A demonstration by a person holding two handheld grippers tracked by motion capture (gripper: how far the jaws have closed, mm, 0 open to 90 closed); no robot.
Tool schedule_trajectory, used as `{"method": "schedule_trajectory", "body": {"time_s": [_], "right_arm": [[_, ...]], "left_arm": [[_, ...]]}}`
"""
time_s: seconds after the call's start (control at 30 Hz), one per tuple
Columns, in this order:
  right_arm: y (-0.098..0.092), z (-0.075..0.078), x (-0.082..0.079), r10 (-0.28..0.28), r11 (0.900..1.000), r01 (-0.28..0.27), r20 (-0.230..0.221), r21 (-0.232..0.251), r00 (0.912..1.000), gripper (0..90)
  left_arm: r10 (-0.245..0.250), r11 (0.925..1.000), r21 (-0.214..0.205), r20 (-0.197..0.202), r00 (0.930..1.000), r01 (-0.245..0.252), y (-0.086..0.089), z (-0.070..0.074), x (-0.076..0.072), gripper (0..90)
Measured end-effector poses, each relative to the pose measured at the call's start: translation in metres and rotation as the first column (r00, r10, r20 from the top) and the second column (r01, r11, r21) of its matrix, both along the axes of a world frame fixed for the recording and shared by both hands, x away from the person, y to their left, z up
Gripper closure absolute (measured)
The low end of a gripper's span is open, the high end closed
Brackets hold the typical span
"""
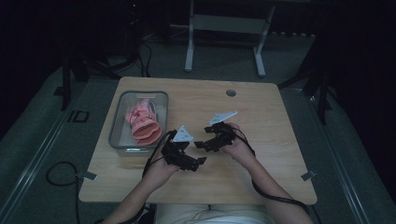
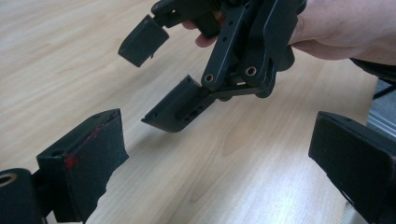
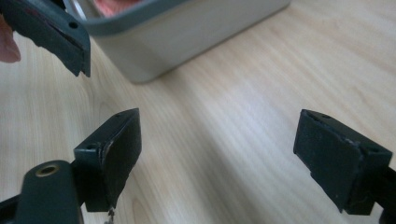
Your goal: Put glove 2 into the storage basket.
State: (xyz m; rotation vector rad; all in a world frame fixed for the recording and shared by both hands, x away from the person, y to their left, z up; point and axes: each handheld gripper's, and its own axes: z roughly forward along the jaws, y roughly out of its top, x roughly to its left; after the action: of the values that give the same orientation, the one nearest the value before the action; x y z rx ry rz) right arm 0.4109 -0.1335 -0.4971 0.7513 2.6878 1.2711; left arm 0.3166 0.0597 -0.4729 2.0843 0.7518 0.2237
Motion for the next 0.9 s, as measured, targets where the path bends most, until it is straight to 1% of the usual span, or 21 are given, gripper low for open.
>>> {"method": "schedule_trajectory", "body": {"time_s": [0.03,0.1,0.17,0.27,0.3,0.33,0.37,0.4,0.43,0.5,0.57,0.63,0.67,0.73,0.83,0.9], "right_arm": [[-0.002,-0.002,-0.001,-0.001,1.0000,0.001,-0.007,-0.002,1.0000,15.0],[-0.004,-0.008,-0.004,-0.007,1.0000,0.007,-0.013,0.002,0.9999,15.0],[-0.007,-0.013,-0.007,-0.008,1.0000,0.008,-0.017,-0.002,0.9998,15.0],[-0.011,-0.020,-0.011,-0.009,0.9999,0.009,-0.008,-0.009,0.9999,15.0],[-0.013,-0.022,-0.012,-0.013,0.9999,0.013,-0.008,-0.008,0.9999,15.0],[-0.015,-0.024,-0.013,-0.014,0.9999,0.014,0.001,-0.001,0.9999,15.1],[-0.016,-0.026,-0.015,-0.022,0.9998,0.022,0.006,0.003,0.9997,15.1],[-0.018,-0.028,-0.016,-0.029,0.9996,0.029,0.013,0.002,0.9995,15.1],[-0.020,-0.030,-0.017,-0.031,0.9995,0.031,0.018,0.004,0.9994,15.1],[-0.024,-0.033,-0.019,-0.030,0.9995,0.030,0.025,0.006,0.9992,15.2],[-0.028,-0.036,-0.020,-0.031,0.9995,0.031,0.027,0.009,0.9991,15.3],[-0.032,-0.039,-0.022,-0.039,0.9992,0.039,0.026,0.008,0.9989,15.3],[-0.035,-0.040,-0.023,-0.047,0.9989,0.046,0.029,0.010,0.9985,15.2],[-0.039,-0.044,-0.024,-0.055,0.9984,0.055,0.027,0.012,0.9981,15.3],[-0.044,-0.047,-0.027,-0.056,0.9984,0.055,0.033,0.008,0.9979,15.2],[-0.046,-0.049,-0.028,-0.054,0.9985,0.053,0.038,0.010,0.9978,15.2]], "left_arm": [[-0.017,0.9997,-0.017,-0.002,0.9999,0.017,0.000,-0.003,0.000,3.3],[-0.033,0.9988,-0.036,-0.005,0.9995,0.032,0.001,-0.008,0.001,3.3],[-0.057,0.9971,-0.050,0.008,0.9984,0.057,0.000,-0.014,-0.001,3.3],[-0.073,0.9971,-0.018,0.030,0.9969,0.074,-0.004,-0.021,-0.003,3.3],[-0.082,0.9966,-0.012,0.029,0.9963,0.082,-0.005,-0.023,-0.004,3.3],[-0.093,0.9955,-0.017,0.026,0.9954,0.093,-0.006,-0.025,-0.004,3.3],[-0.098,0.9946,-0.031,0.026,0.9948,0.099,-0.007,-0.028,-0.004,3.3],[-0.100,0.9939,-0.045,0.026,0.9947,0.101,-0.008,-0.030,-0.004,3.3],[-0.102,0.9934,-0.049,0.028,0.9943,0.104,-0.008,-0.033,-0.004,3.3],[-0.107,0.9931,-0.043,0.034,0.9936,0.109,-0.010,-0.039,-0.004,3.3],[-0.107,0.9938,-0.027,0.037,0.9936,0.108,-0.011,-0.045,-0.005,3.3],[-0.112,0.9931,-0.033,0.030,0.9933,0.113,-0.013,-0.052,-0.005,3.3],[-0.113,0.9931,-0.027,0.030,0.9931,0.114,-0.014,-0.053,-0.005,3.3],[-0.117,0.9931,-0.002,0.038,0.9924,0.117,-0.017,-0.058,-0.006,3.3],[-0.133,0.9909,0.030,0.051,0.9899,0.131,-0.022,-0.063,-0.008,3.3],[-0.138,0.9903,0.028,0.052,0.9891,0.136,-0.023,-0.064,-0.009,3.3]]}}
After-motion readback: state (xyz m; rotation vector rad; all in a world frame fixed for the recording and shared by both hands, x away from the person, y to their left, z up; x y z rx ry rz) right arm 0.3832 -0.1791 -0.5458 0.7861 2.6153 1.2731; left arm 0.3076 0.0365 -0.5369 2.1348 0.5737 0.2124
